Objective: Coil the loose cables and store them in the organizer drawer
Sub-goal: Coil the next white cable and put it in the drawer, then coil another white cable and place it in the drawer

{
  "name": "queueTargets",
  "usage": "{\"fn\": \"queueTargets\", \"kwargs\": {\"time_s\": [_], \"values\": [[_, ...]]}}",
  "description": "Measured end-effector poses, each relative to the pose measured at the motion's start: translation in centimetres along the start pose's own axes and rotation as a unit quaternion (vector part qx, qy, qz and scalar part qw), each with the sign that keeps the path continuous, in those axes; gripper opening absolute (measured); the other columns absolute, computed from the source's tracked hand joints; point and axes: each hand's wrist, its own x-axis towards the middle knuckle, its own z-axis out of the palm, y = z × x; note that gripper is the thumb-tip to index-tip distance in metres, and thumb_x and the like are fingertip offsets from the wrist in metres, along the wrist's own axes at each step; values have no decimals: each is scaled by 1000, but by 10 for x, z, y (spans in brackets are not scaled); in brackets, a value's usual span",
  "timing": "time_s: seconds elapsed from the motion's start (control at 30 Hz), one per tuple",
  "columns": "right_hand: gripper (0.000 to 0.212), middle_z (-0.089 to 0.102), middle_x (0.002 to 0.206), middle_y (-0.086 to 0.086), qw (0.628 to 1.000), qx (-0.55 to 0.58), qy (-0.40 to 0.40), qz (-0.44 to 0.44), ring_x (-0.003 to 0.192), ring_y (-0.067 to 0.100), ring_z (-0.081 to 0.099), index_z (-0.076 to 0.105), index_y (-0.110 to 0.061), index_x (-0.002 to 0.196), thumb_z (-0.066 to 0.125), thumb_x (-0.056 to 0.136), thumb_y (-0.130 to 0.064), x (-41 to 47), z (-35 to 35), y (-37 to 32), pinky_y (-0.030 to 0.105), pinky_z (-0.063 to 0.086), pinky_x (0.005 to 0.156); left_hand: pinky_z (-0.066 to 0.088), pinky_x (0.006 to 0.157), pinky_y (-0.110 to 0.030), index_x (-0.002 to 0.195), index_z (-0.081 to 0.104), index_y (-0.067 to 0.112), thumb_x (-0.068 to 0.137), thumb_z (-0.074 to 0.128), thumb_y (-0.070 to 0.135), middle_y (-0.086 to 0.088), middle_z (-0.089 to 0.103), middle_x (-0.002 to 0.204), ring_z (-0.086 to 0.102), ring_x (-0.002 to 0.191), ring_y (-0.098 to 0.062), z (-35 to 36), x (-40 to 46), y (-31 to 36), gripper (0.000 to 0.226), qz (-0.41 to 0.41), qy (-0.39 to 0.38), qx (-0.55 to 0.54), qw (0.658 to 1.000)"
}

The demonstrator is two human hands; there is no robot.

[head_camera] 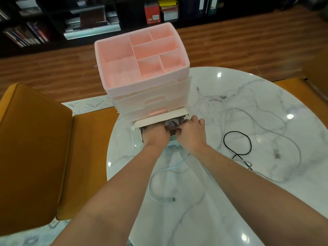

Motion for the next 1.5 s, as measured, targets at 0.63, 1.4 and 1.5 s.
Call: {"fn": "queueTargets", "kwargs": {"time_s": [0.63, 1.4, 1.5], "values": [[24, 68, 89, 2, 977, 213, 18, 3, 98, 24, 50, 76, -18, 103, 56, 91, -12, -54, -26, 31, 34, 46, 85, 37, 94, -29, 115, 66, 24, 99, 51, 36, 1, 58, 117, 42, 120, -18, -3, -57, 3, 25, 40, 73, -138, 987], [19, 53, 108, 5, 973, 218, 76, -19, 94, 22, 57, 67, -14, 107, 49, 99, -14, -111, -67, 23, 38, 50, 77, 39, 90, -38, 112, 60, 23, 102, 36, 46, 4, 62, 113, 51, 110, -21, -2, -153, -21, 34, -11, 10, -162, 987], [24, 51, 112, 3, 956, 264, 127, 26, 90, 21, 59, 66, -16, 114, 46, 101, -14, -108, -93, 28, 36, 51, 78, 51, 84, -38, 107, 60, 20, 100, 35, 53, 2, 68, 98, 62, 92, -19, -17, -156, -19, 42, -58, -1, -260, 964]]}}
